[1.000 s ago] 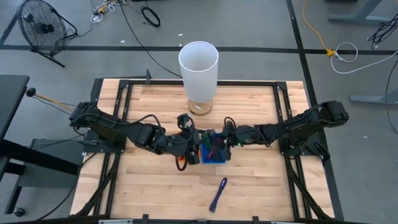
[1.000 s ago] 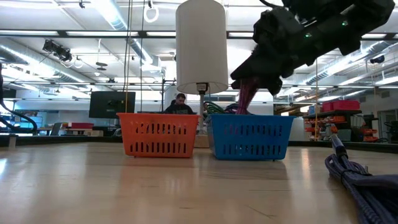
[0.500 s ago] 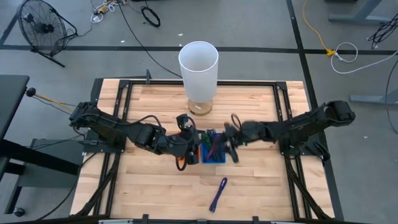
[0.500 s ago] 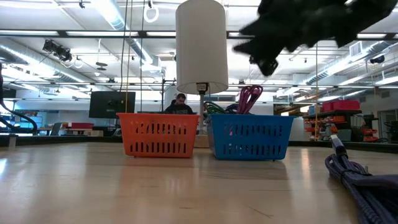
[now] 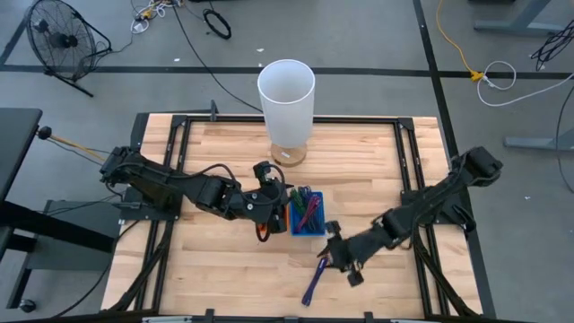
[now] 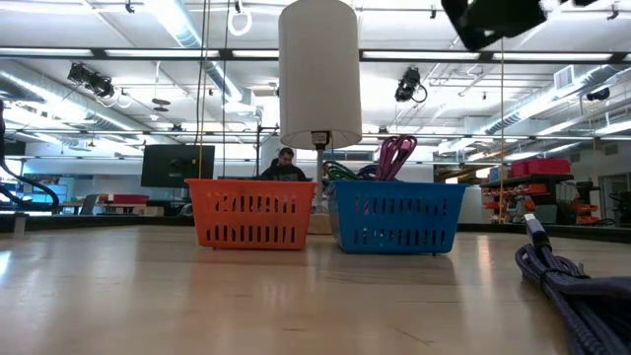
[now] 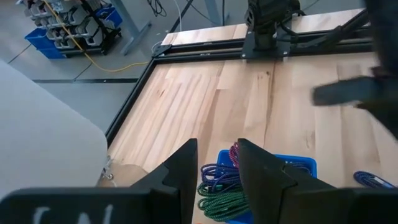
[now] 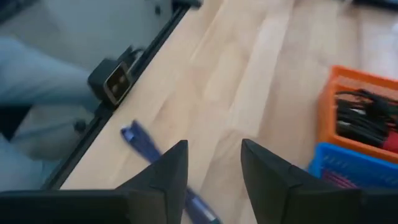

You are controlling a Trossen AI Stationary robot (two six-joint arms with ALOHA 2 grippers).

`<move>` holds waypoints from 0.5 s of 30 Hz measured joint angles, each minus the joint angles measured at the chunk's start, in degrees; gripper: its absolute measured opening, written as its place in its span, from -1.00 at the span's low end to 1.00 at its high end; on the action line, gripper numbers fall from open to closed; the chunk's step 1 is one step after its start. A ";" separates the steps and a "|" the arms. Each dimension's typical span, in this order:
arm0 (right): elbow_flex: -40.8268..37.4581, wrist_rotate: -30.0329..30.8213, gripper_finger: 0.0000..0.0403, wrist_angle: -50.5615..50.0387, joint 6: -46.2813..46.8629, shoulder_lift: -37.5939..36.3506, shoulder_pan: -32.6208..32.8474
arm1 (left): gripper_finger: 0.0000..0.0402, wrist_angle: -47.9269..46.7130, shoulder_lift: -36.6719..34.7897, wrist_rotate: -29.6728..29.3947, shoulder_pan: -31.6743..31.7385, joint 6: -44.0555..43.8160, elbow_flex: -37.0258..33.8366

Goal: Pick & Place USB Port
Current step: Put the blue USB cable into the blue bin

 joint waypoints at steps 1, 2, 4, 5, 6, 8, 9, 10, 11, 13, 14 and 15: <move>1.63 0.22 -0.27 -1.72 -0.38 1.32 0.74 | -0.41 -0.02 0.00 0.00 0.07 0.00 0.00; 3.08 0.28 -0.27 -3.09 -0.74 2.75 1.27 | -0.41 0.00 0.00 0.00 0.11 0.00 0.00; 6.02 -0.72 -0.27 -4.95 -1.68 6.09 2.24 | -0.41 -0.04 0.00 0.00 0.11 -0.02 0.00; 7.24 -1.27 -0.27 -6.31 -2.05 7.61 2.72 | -0.41 -0.06 0.00 0.00 0.11 -0.01 0.00; 8.55 -1.89 -0.27 -7.47 -2.69 9.19 3.13 | -0.41 -0.07 0.00 0.00 0.11 -0.02 0.00; 11.19 -2.10 -0.27 -9.23 -3.75 11.94 3.93 | -0.41 -0.44 0.00 0.02 0.08 -0.02 0.00; 12.35 -2.12 -0.27 -10.67 -4.25 13.14 4.24 | -0.41 -0.46 0.00 0.02 0.08 -0.03 0.00; 13.45 -2.15 -0.27 -12.35 -4.37 14.44 4.40 | -0.41 -0.44 0.00 0.02 0.08 -0.07 0.00; 14.40 -2.24 -0.27 -13.57 -4.33 15.72 4.48 | -0.41 -0.50 0.00 0.00 0.08 -0.15 0.00; 15.77 -2.44 -0.27 -15.43 -4.32 17.66 4.66 | -0.41 -0.50 0.00 0.00 0.11 -0.35 0.00; 16.37 -3.04 -0.27 -15.94 -4.35 18.31 4.66 | -0.41 -0.50 0.00 0.00 0.11 -0.39 0.00; 16.68 -3.49 -0.27 -15.65 -4.37 18.74 4.66 | -0.41 -0.52 0.00 0.00 0.08 -0.41 0.00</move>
